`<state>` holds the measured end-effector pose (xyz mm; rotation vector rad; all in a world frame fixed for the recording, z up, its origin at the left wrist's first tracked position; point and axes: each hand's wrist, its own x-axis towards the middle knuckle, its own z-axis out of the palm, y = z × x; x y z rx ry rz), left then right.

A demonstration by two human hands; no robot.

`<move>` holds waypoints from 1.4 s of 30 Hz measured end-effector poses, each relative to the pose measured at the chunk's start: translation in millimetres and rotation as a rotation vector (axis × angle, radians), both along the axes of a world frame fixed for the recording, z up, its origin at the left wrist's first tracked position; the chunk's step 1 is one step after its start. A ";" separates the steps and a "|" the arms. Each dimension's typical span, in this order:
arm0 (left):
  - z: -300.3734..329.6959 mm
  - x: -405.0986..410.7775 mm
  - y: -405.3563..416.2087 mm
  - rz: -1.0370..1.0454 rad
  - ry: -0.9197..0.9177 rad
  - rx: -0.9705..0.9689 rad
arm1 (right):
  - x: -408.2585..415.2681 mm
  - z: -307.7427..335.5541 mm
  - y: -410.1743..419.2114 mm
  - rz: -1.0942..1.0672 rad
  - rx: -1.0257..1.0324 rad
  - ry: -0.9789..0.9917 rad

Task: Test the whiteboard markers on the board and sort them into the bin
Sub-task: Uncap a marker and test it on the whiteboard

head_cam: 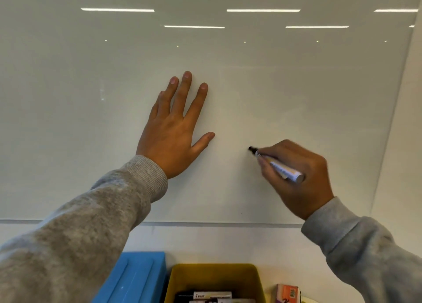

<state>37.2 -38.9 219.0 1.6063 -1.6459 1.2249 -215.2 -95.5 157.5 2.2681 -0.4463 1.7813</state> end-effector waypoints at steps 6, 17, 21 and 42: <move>-1.6 -0.5 0.8 -0.005 0.003 0.018 | -1.5 -4.4 1.3 -0.025 0.027 -0.027; -7.9 -0.3 2.1 -0.002 0.018 0.042 | -6.7 -16.5 1.6 -0.041 0.033 0.035; -20.1 0.6 3.0 0.013 -0.001 0.062 | -16.8 -10.2 1.4 -0.076 0.036 -0.098; -117.2 -7.7 83.0 -0.326 0.587 0.467 | 21.9 -93.6 69.2 0.296 0.948 -0.292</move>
